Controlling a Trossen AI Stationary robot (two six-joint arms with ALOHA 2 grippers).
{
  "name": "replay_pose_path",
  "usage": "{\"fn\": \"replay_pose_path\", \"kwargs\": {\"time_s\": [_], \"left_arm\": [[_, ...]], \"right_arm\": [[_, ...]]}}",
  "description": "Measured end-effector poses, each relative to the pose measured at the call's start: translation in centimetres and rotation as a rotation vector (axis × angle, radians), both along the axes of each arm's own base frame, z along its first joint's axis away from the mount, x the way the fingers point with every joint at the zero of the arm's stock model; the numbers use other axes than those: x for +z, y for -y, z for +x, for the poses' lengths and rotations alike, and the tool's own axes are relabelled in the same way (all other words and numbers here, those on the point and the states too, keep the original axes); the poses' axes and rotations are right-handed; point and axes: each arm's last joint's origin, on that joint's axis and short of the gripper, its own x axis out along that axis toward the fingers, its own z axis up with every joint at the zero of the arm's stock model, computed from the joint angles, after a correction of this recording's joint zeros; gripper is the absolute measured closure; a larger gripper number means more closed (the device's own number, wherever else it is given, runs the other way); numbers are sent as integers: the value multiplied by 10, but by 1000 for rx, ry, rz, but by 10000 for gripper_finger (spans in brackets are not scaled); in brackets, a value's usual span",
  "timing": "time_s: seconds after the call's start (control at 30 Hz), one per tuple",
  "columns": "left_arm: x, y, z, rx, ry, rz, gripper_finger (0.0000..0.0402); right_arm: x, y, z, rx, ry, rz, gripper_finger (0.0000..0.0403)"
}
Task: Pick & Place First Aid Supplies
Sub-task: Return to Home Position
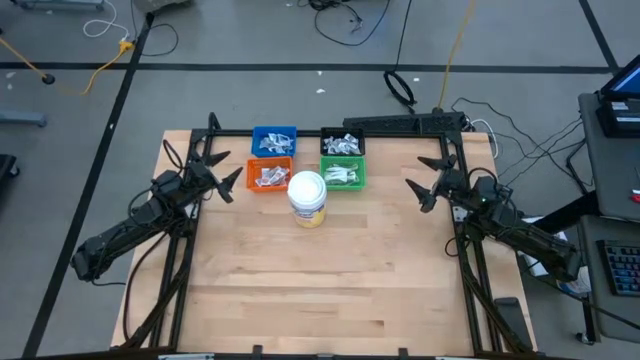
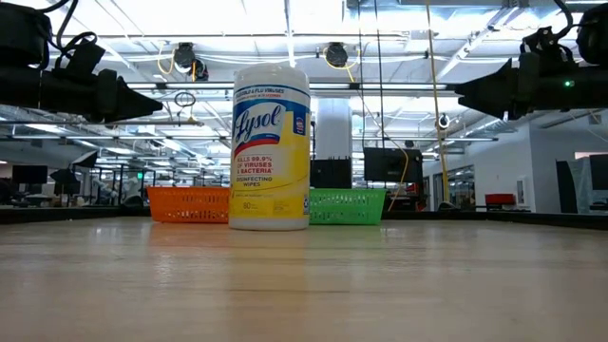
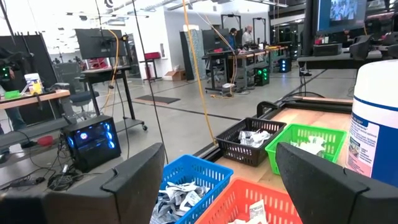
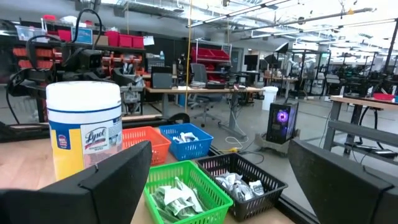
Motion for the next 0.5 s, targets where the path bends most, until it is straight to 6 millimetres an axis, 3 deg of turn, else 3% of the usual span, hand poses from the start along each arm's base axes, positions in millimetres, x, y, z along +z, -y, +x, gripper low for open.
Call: {"fn": "replay_pose_path", "kwargs": {"time_s": [0.5], "left_arm": [[0,0,0,-1,0,0,92]], "right_arm": [[-1,0,0,0,-6,4,34]]}}
